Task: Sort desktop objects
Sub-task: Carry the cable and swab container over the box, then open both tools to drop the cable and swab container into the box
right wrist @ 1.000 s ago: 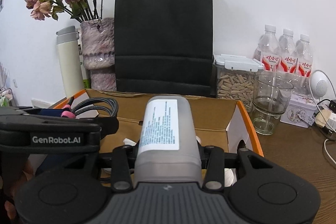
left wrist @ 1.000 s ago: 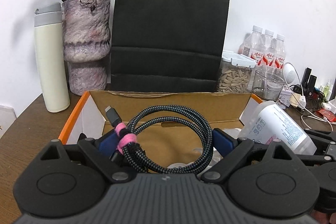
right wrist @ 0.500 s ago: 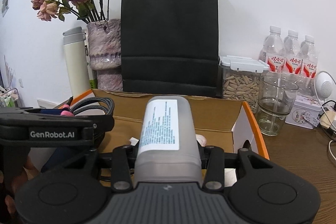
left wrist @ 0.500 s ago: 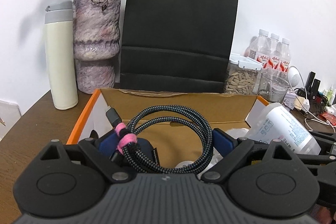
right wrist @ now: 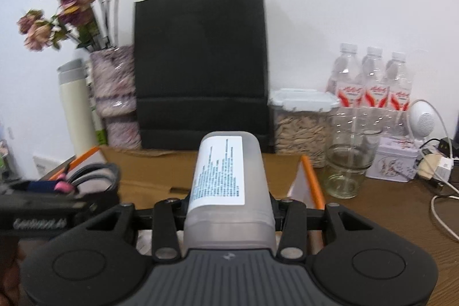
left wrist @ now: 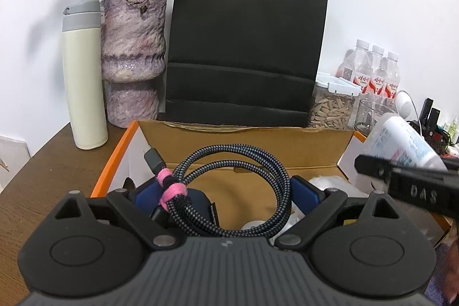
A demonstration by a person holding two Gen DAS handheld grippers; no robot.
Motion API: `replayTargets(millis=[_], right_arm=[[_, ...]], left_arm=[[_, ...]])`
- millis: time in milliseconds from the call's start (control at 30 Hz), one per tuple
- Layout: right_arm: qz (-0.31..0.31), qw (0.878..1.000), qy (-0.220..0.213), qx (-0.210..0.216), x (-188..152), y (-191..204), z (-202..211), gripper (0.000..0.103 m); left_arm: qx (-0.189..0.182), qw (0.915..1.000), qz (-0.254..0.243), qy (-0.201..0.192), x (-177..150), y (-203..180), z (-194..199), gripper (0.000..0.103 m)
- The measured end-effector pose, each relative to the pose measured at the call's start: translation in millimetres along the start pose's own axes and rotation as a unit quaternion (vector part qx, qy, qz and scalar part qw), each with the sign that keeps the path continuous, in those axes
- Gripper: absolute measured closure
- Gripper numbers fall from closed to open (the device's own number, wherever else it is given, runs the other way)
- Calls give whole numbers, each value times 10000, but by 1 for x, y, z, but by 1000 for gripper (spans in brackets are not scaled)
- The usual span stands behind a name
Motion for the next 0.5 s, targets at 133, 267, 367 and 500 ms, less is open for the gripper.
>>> replayTargets(millis=[133, 267, 367, 500], right_arm=[[-31, 9994, 284, -216, -3, -13, -12, 63], [-59, 9988, 445, -192, -7, -16, -18, 43], [29, 9993, 345, -160, -6, -12, -14, 23], [98, 9995, 280, -76, -3, -5, -7, 11]], left_arm=[[1, 10000, -18, 28, -1, 0, -1, 7], [0, 10000, -19, -60, 0, -1, 2, 0], [-35, 9998, -47, -163, 2, -2, 6, 0], [68, 9997, -11, -247, 5, -1, 10, 0]])
Point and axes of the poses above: each gripper's, at about its wrist camera, not at the fingertips, and z roughly against the way its jaws point, y to its left, x to its top, the point moved 6 cm from there along -z, roughly the way its jaws point, and after that the axes turned 4 degrees about x, right-handed, at the moved point
